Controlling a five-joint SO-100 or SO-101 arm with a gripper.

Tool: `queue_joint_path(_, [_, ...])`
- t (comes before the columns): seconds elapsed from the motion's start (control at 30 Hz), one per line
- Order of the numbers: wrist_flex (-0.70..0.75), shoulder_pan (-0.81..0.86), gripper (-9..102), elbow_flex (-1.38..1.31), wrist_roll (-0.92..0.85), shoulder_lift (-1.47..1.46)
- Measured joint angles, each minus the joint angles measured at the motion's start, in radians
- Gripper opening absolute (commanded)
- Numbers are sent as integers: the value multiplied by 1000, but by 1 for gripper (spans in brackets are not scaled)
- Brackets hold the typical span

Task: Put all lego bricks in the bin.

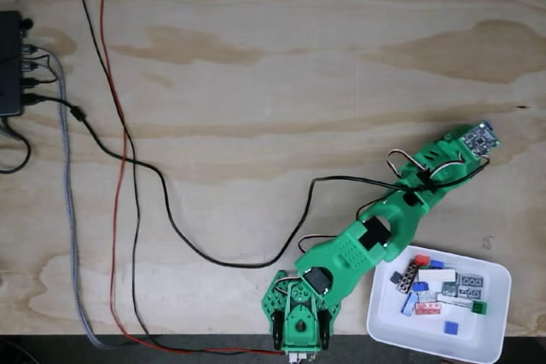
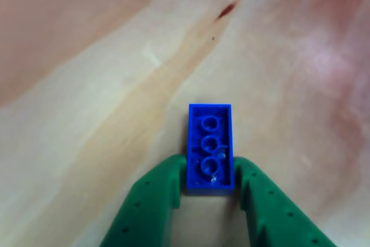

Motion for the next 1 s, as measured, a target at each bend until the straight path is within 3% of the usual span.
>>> queue_joint_path(0.1, [259, 63, 0, 26, 55, 192])
queue_joint_path(0.23, [709, 244, 0, -49, 52, 476])
queue_joint_path(0.4, [1289, 601, 0, -84, -198, 896])
queue_joint_path(0.5, [1540, 790, 0, -71, -408, 1106])
queue_joint_path(0.6, [1658, 893, 0, 26, -581, 1200])
queue_joint_path(0.7, [1680, 917, 0, 81, -643, 1206])
queue_joint_path(0.8, [1654, 904, 34, 170, -624, 1187])
queue_joint_path(1.0, [1493, 733, 37, 210, -433, 991])
